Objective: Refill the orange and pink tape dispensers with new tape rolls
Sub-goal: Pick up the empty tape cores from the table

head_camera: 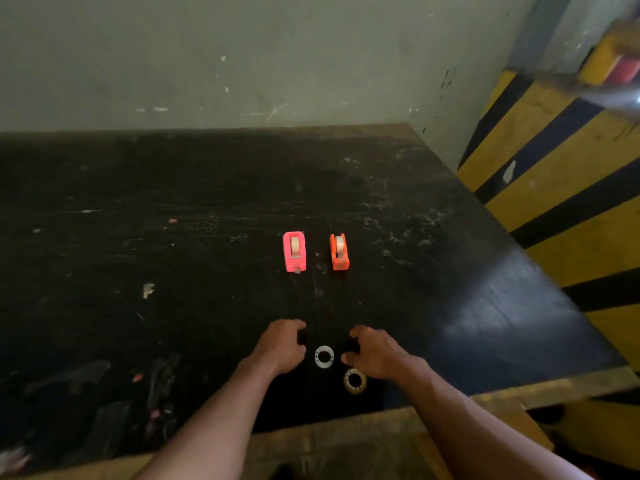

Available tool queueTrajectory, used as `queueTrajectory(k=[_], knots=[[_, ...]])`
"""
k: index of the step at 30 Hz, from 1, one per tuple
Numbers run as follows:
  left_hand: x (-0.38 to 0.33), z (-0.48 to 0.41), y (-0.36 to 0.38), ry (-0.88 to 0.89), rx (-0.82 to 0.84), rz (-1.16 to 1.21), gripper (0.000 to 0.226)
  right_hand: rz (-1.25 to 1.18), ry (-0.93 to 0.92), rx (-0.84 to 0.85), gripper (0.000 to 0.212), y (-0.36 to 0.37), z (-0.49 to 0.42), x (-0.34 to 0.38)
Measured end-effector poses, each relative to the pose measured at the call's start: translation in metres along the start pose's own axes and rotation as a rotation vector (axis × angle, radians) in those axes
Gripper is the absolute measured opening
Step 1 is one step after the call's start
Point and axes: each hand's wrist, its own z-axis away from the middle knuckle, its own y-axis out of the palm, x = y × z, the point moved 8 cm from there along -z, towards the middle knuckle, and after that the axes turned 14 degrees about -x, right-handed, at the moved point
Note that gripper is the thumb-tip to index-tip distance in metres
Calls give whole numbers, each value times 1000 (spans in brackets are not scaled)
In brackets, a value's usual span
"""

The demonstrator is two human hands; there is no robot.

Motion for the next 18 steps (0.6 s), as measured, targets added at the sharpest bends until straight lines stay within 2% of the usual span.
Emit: queueTrajectory(k=[4,12,15,18], knots=[[-23,44,27,161,38,-167,76,69,-89,-3,67,17,27,-11],[-32,71,38,153,-44,-273,76,163,-165,-108,74,36,41,-14],[-36,64,32,169,-31,-295,78,179,-192,-89,74,34,32,-9],[-38,52,31,203,12,-334,81,196,-207,-69,65,31,23,-5]])
